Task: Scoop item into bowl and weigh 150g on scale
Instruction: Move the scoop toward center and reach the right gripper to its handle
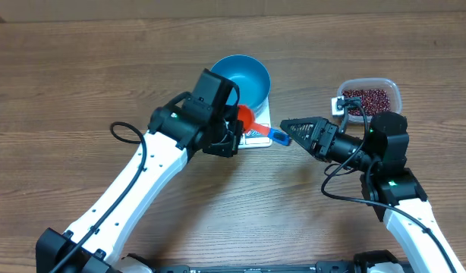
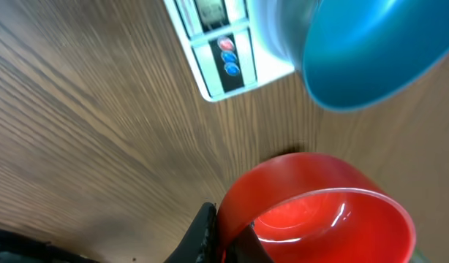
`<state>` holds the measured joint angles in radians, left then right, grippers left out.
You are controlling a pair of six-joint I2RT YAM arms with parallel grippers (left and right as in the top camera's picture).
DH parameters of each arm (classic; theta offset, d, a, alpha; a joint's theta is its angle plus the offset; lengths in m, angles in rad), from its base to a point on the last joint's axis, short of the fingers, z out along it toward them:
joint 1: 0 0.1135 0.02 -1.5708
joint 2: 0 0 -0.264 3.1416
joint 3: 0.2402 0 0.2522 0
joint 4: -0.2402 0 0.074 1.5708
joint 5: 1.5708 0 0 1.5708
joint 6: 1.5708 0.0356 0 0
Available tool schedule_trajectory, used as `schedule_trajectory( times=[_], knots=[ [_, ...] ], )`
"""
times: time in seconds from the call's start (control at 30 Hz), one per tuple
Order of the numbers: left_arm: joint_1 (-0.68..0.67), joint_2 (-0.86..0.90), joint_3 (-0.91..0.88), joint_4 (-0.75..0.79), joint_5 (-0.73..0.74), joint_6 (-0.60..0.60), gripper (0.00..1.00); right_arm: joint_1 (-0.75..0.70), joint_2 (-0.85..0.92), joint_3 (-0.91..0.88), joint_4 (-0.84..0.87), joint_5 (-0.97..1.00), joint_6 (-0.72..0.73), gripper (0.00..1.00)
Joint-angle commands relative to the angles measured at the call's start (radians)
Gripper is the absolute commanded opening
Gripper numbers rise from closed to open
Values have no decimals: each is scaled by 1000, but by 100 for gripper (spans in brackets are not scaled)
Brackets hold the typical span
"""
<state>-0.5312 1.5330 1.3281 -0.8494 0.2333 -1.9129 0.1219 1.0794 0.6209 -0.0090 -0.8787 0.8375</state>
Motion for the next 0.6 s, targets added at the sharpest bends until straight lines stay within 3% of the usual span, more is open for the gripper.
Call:
schedule_trajectory(
  times=[0.0,0.2,0.27,0.3,0.47,0.57],
  knots=[
    [-37,4,-2,32,11,-39,4,27,-2,24,8,31,0,91],
    [-72,4,-2,72,10,-67,4,30,-2,24,8,34,0,85],
    [-80,4,-2,84,9,-67,4,30,-2,24,8,34,0,78],
    [-89,4,-2,87,2,-76,4,30,-2,24,8,34,0,69],
    [-104,4,-2,91,-31,-92,4,30,-2,24,8,33,0,47],
    [-105,5,-2,92,-31,-93,4,30,-2,24,8,33,0,41]
  ],
)
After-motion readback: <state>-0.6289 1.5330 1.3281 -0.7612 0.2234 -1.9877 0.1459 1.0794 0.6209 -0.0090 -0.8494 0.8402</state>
